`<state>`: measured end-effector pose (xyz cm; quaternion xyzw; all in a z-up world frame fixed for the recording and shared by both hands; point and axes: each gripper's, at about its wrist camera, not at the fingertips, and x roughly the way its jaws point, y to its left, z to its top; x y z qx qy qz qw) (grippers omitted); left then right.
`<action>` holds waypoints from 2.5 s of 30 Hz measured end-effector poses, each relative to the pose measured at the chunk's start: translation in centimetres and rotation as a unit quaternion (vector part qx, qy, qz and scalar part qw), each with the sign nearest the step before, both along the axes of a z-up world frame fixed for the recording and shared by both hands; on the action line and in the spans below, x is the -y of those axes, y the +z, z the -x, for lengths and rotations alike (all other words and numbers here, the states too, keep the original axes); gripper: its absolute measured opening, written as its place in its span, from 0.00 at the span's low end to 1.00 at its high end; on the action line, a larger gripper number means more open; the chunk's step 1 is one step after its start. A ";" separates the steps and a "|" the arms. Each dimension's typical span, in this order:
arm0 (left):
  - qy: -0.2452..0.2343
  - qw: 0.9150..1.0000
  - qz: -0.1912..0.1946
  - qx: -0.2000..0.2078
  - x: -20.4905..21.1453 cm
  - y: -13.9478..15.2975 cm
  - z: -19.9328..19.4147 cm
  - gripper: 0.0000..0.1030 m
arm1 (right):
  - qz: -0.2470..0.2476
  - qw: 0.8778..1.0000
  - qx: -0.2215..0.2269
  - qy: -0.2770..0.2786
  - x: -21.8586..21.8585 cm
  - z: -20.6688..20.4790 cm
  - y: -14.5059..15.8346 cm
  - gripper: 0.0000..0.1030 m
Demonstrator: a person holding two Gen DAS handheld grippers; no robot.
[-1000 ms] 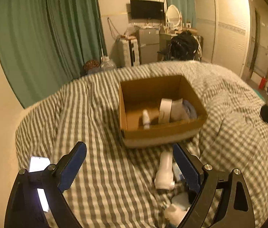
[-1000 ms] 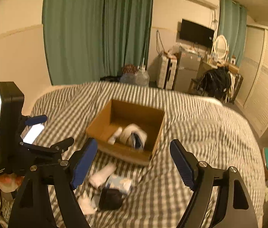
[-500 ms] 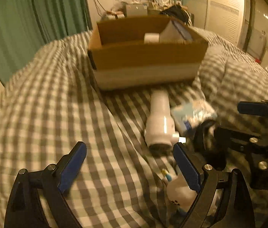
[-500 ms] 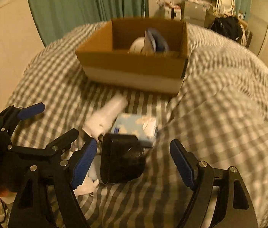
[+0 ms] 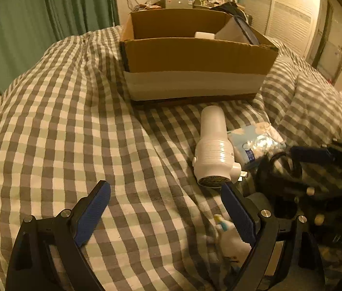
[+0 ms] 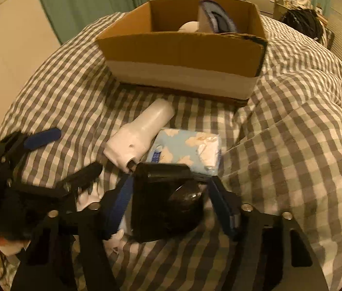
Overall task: Organize objects
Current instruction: 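Grasp the white hair dryer with the left tool while the right tool grasps the black cup, then lower the hair dryer and black cup into the box with both tools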
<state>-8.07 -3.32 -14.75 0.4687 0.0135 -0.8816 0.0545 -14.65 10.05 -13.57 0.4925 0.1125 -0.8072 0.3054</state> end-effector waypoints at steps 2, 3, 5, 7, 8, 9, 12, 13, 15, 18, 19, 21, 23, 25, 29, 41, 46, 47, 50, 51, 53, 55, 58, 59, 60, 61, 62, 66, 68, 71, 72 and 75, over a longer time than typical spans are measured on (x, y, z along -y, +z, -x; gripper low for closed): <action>0.000 1.000 -0.003 0.001 0.1 0.0 -0.1 0.92 | -0.013 1.000 -0.010 0.009 0.4 -0.5 -0.1 0.57; -0.001 1.000 -0.002 0.001 0.0 0.1 -0.1 0.92 | -0.015 1.000 -0.012 0.009 0.4 -0.6 0.0 0.57; -0.004 1.000 0.001 0.003 -0.3 0.1 -0.1 0.92 | -0.009 1.000 -0.020 0.007 0.1 -0.8 0.5 0.57; -0.006 1.000 -0.002 0.006 -0.5 0.1 0.3 0.92 | 0.004 0.999 -0.033 0.000 -0.5 -1.0 1.5 0.57; -0.007 1.000 -0.004 0.004 -0.7 0.2 0.6 0.92 | 0.016 0.999 -0.041 -0.008 -1.0 -0.9 2.2 0.57; -0.010 1.000 -0.007 -0.001 -0.9 0.4 0.8 0.92 | 0.024 0.999 -0.047 -0.013 -1.5 -0.9 2.8 0.57; -0.029 0.999 -0.020 0.000 -1.9 0.5 2.2 0.92 | 0.030 0.996 -0.079 -0.032 -2.7 -0.2 4.9 0.57; -0.035 0.999 -0.019 0.003 -2.3 0.3 2.7 0.92 | 0.027 0.995 -0.090 -0.038 -3.0 0.1 5.4 0.57; -0.047 0.999 -0.011 0.015 -3.1 -0.5 3.7 0.89 | 0.021 0.993 -0.108 -0.049 -3.5 0.9 6.1 0.57; -0.060 0.997 -0.011 0.043 -3.7 -1.8 5.2 0.71 | 0.017 0.991 -0.117 -0.057 -3.9 1.9 6.0 0.57; -0.063 0.997 -0.016 0.050 -3.7 -2.2 5.5 0.66 | 0.021 0.992 -0.111 -0.057 -4.0 2.2 5.6 0.57; -0.068 0.995 -0.025 0.062 -3.8 -2.8 6.2 0.59 | 0.027 0.993 -0.099 -0.057 -4.0 2.5 4.7 0.57; -0.075 0.994 -0.030 0.069 -4.0 -3.1 6.6 0.48 | 0.030 0.994 -0.087 -0.054 -3.8 2.9 4.1 0.57; -0.076 0.994 -0.020 0.069 -4.3 -3.0 6.8 0.48 | 0.032 0.995 -0.084 -0.049 -3.7 3.0 4.0 0.57; -0.069 0.996 -0.016 0.062 -4.3 -2.3 6.1 0.48 | 0.035 0.995 -0.084 -0.041 -3.4 2.7 3.6 0.57; -0.035 0.999 -0.012 0.004 -3.1 3.4 0.9 0.47 | 0.070 0.986 -0.125 -0.086 -5.0 0.3 7.1 0.57; -0.034 0.999 -0.007 -0.029 -2.7 6.7 -0.9 0.47 | 0.074 0.984 -0.149 -0.067 -4.0 -2.1 9.6 0.57; -0.033 0.999 -0.007 -0.036 -2.7 7.3 -1.2 0.47 | 0.075 0.983 -0.155 -0.063 -3.8 -2.6 10.2 0.57; -0.024 0.998 -0.005 -0.063 -1.8 9.5 -1.8 0.47 | 0.076 0.981 -0.169 -0.055 -3.4 -3.6 11.6 0.57; -0.024 0.997 -0.002 -0.071 -1.5 10.4 -1.9 0.47 | 0.075 0.981 -0.174 -0.052 -3.4 -4.0 12.1 0.57; -0.019 0.996 0.004 -0.085 -1.4 11.4 -1.6 0.47 | 0.064 0.979 -0.187 -0.044 -3.1 -4.3 13.2 0.57; -0.021 0.995 0.007 -0.097 -1.0 12.9 -1.2 0.47 | 0.054 0.977 -0.201 -0.040 -3.0 -4.4 14.2 0.57; -0.024 0.993 0.015 -0.111 -0.6 14.7 -0.3 0.47 | 0.049 0.974 -0.217 -0.035 -3.1 -3.9 15.7 0.57; -0.026 0.993 0.019 -0.116 -0.6 15.1 0.3 0.47 | 0.051 0.973 -0.221 -0.033 -3.0 -3.5 16.3 0.57; -0.027 0.992 0.023 -0.120 -0.6 15.7 1.0 0.47 | 0.054 0.972 -0.224 -0.032 -3.0 -3.1 16.9 0.57; -0.027 0.992 0.024 -0.123 -0.5 16.1 1.5 0.47 | 0.056 0.972 -0.227 -0.030 -3.1 -2.8 17.4 0.57; -0.028 0.991 0.023 -0.126 -0.4 16.5 2.1 0.47 | 0.060 0.971 -0.230 -0.029 -3.0 -2.3 18.1 0.57; -0.034 0.989 0.018 -0.140 -0.1 17.8 4.8 0.47 | 0.079 0.967 -0.239 -0.032 -3.2 -0.1 20.3 0.57; -0.036 0.989 0.019 -0.145 0.0 18.3 6.4 0.47 | 0.086 0.966 -0.242 -0.033 -3.2 1.3 21.1 0.57; -0.038 0.988 0.020 -0.150 0.2 18.4 9.0 0.47 | 0.091 0.965 -0.243 -0.035 -2.8 3.6 21.6 0.57; -0.038 0.988 0.020 -0.149 0.2 18.2 9.9 0.47 | 0.094 0.965 -0.243 -0.035 -2.6 4.3 21.6 0.57; -0.039 0.989 0.022 -0.143 0.4 17.2 12.3 0.47 | 0.100 0.965 -0.239 -0.035 -1.7 7.0 21.1 0.57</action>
